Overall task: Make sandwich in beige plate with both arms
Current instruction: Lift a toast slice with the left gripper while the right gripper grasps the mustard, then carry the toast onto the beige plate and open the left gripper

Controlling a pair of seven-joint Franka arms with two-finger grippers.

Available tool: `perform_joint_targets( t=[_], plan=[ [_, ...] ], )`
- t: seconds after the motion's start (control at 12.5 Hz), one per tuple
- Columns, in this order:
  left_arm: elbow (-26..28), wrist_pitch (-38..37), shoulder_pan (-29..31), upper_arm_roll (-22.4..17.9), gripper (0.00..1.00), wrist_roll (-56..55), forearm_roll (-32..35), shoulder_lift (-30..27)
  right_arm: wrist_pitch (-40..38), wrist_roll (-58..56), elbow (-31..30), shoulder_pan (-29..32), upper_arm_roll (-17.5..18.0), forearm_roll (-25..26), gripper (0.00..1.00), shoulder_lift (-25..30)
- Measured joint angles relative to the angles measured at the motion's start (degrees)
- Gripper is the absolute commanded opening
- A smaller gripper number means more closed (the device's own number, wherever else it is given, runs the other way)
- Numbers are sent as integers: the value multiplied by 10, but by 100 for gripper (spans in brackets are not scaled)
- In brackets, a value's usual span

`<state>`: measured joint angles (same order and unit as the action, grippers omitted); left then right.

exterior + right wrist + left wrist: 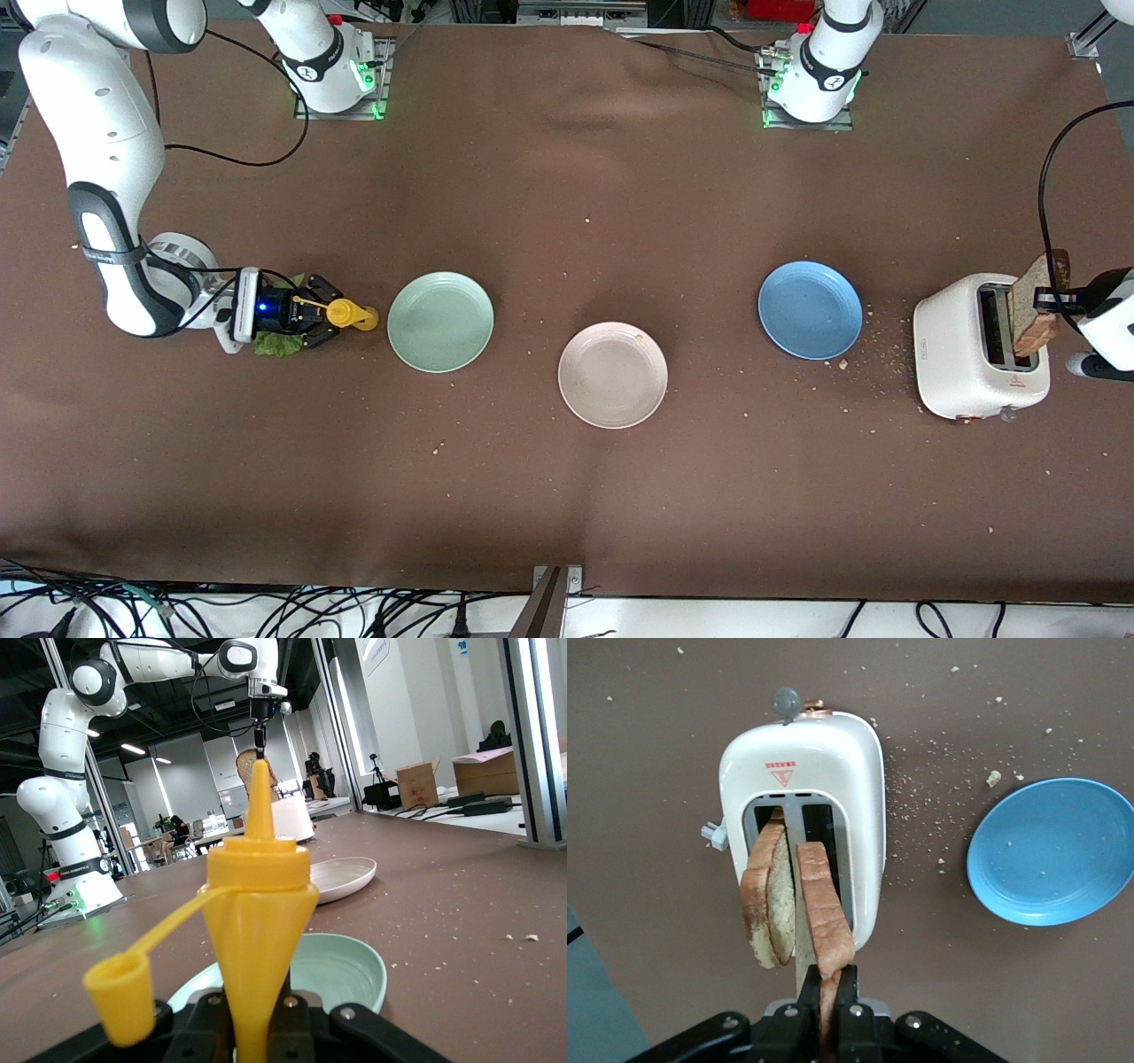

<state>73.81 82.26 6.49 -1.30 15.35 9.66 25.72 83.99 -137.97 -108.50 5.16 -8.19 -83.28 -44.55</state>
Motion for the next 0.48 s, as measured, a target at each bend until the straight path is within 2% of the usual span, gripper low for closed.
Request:
perform_joint_targets(
  t=[0.16,0.32,0.48],
  plan=[
    [-7,-27,-17,0,0,-1,-82,0,2,59,8,0,-12,30,0,31],
    [-5,-38,-31,-1,0,-22,-213,3,3,120,22,0,-31,73,0,66],
    [2,-44,-57,0,0,-92,-336,22,3,175,38,1,-46,108,0,94]
  ],
)
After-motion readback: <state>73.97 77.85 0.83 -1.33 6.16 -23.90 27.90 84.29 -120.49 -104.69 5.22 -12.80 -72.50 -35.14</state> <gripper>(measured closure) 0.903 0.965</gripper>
